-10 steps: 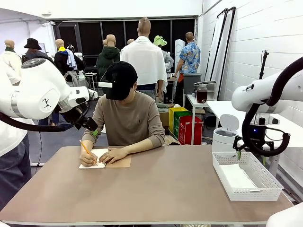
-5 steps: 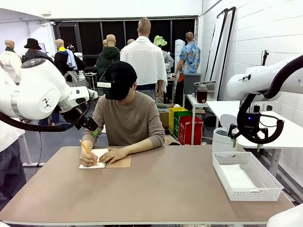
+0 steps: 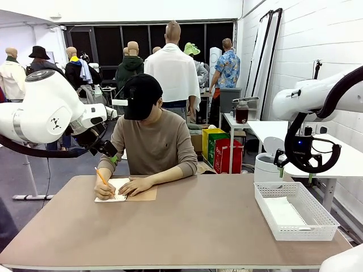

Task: Sort the paper based on its condition.
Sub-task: If a person hands you a paper, place it in the Organizing basket , and if it's crumpled, put it in the Trash can.

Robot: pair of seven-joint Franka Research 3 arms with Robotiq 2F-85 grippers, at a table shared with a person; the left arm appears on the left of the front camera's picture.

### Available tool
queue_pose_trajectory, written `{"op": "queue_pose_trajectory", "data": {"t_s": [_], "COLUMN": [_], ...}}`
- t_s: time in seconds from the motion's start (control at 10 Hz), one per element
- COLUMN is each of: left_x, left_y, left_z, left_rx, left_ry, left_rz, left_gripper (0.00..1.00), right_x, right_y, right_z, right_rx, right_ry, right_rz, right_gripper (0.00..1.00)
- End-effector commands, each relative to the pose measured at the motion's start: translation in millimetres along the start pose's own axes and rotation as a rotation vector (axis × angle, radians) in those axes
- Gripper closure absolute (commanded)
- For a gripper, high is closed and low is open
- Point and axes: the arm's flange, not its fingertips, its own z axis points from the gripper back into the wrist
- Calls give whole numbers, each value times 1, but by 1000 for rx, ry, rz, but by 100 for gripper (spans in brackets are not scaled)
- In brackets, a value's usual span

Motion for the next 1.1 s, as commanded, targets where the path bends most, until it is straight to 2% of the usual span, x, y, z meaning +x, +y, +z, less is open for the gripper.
{"op": "queue_pose_trajectory", "data": {"t_s": [0.0,0.2,0.5,0.8,1.0], "left_x": [-1,-1,-1,-1,-1], "left_y": [1,1,1,1,1], "left_z": [0,0,0,0,0], "left_rx": [2,2,2,2,2], "left_ry": [0,0,0,0,0], "left_rz": [-3,-3,-3,-3,-3], "left_gripper": [0,0,0,0,0], "right_x": [0,0,-48,-97,-124], "right_y": [0,0,43,70,78], "right_z": [-1,0,34,49,50], "right_rx": [-2,0,11,83,190], "right_ry": [2,0,-201,-301,-303], "right_rz": [-1,0,205,416,616], "right_gripper": [0,0,0,0,0]}}
